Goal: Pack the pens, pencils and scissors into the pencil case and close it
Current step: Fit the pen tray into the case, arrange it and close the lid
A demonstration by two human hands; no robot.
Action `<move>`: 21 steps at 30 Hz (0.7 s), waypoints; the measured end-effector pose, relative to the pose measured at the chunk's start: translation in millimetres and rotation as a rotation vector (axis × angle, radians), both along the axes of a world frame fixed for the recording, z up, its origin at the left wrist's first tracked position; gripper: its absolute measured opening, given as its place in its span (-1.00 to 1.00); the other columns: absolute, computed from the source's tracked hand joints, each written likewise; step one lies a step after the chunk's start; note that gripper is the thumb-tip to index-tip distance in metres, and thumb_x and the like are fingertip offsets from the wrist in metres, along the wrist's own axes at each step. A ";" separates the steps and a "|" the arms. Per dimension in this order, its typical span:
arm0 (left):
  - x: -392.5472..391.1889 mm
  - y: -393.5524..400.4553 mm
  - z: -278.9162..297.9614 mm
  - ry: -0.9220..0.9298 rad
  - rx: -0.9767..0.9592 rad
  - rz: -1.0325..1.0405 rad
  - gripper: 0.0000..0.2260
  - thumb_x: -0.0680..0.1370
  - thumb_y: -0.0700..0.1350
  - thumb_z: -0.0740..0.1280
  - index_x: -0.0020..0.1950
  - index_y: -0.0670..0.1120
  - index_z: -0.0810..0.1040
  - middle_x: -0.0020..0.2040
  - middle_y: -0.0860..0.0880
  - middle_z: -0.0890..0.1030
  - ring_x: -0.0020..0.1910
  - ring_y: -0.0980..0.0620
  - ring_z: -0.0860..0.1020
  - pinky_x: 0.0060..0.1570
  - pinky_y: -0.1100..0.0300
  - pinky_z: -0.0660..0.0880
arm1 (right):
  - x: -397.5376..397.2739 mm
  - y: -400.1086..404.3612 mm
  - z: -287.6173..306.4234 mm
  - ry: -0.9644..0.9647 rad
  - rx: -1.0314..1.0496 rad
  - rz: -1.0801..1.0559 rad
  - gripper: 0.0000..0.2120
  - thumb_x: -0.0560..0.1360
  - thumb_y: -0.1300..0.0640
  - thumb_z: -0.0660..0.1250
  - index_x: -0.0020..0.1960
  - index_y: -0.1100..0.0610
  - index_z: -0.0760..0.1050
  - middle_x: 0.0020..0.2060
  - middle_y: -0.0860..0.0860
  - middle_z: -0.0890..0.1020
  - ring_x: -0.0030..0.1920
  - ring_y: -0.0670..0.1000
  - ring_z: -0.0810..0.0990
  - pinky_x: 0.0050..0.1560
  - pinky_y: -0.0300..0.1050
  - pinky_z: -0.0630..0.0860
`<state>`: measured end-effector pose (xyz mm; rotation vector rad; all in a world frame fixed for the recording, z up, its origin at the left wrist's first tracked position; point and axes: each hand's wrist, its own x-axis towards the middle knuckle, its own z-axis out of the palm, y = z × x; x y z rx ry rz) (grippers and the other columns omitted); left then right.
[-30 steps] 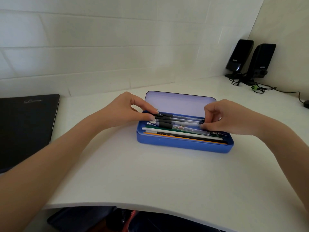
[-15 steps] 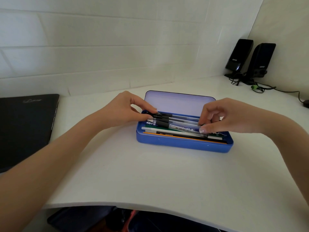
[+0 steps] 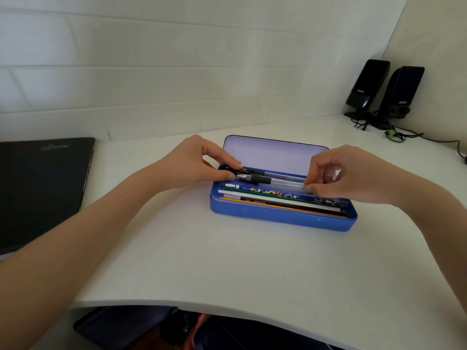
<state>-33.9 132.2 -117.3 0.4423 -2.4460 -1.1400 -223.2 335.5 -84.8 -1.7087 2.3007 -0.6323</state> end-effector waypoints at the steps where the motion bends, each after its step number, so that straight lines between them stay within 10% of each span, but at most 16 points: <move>1: 0.1 -0.1 0.0 0.001 -0.002 0.002 -0.81 0.37 -0.22 0.50 -0.15 0.09 0.70 -0.07 0.14 0.71 0.01 0.19 0.63 0.12 -0.04 0.54 | 0.1 -0.4 -1.1 -0.013 0.002 0.008 -0.92 0.36 0.16 0.46 -0.28 0.02 0.60 -0.38 -0.08 0.63 -0.40 -0.11 0.51 -0.37 -0.38 0.43; 21: -0.4 -0.8 0.2 -0.010 0.003 -0.005 -0.83 0.39 -0.20 0.48 -0.12 0.07 0.71 -0.06 0.14 0.71 0.07 0.15 0.61 0.16 -0.07 0.51 | 26.6 -21.7 -25.2 -0.032 -0.184 0.035 -0.92 0.42 0.26 0.41 -0.24 0.17 0.60 -0.42 -0.16 0.52 -0.39 -0.22 0.46 -0.32 -0.42 0.36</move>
